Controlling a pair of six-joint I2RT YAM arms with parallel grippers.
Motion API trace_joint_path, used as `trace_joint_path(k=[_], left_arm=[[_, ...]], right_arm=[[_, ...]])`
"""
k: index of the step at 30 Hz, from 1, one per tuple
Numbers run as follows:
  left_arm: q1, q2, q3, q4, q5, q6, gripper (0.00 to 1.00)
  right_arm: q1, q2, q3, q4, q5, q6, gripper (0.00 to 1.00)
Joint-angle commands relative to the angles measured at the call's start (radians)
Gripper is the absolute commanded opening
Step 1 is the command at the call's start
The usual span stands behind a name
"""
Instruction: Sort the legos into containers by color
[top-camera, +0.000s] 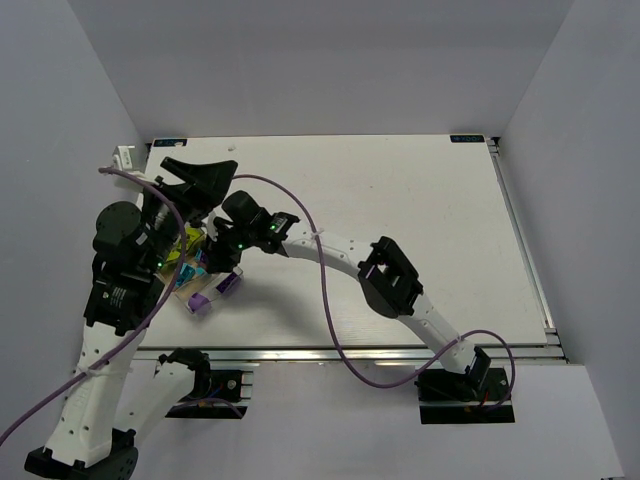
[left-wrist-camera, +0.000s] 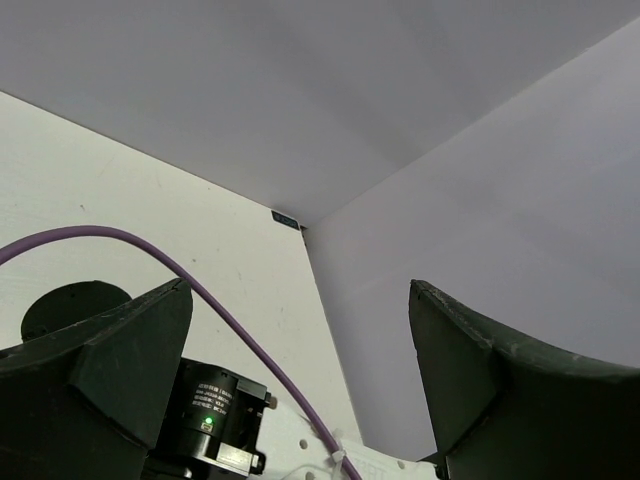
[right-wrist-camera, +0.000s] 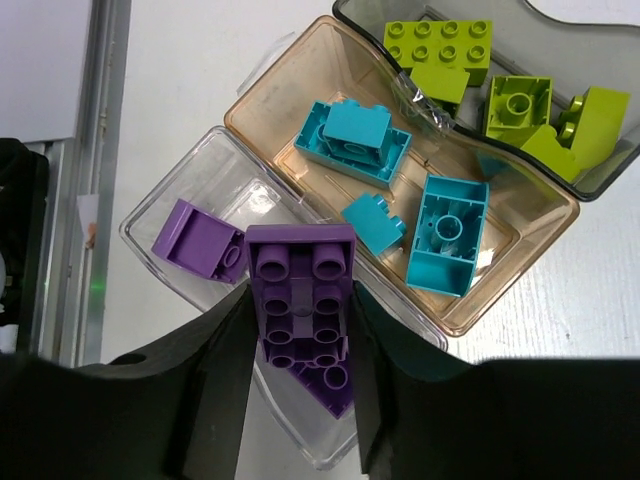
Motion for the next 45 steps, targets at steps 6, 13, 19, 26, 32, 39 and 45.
trace_joint_path(k=[6, 13, 19, 26, 32, 39, 45], left_arm=[[0.006, -0.006, -0.023, 0.005, -0.011, -0.007, 0.98], [0.006, 0.005, -0.033, 0.03, -0.006, -0.004, 0.98], [0.006, 0.022, -0.035, 0.027, 0.0, 0.023, 0.98], [0.006, 0.048, -0.112, 0.1, 0.037, 0.023, 0.98], [0.006, 0.091, -0.138, 0.13, 0.074, 0.049, 0.98], [0.006, 0.154, -0.155, 0.185, 0.133, 0.069, 0.98], [0.006, 0.172, -0.171, 0.209, 0.161, 0.075, 0.98]], right_arm=[[0.007, -0.046, -0.027, -0.011, 0.03, -0.109, 0.65], [-0.013, -0.185, -0.111, -0.045, 0.035, -0.135, 0.79], [-0.171, -0.429, -0.315, -0.037, 0.036, -0.066, 0.9], [-0.433, -0.687, -0.575, 0.016, 0.11, -0.093, 0.89], [-0.495, -0.903, -0.82, 0.128, 0.308, -0.097, 0.89], [-0.53, -1.047, -0.956, 0.107, 0.424, -0.021, 0.89], [-0.587, -1.065, -0.941, 0.035, 0.541, 0.014, 0.89]])
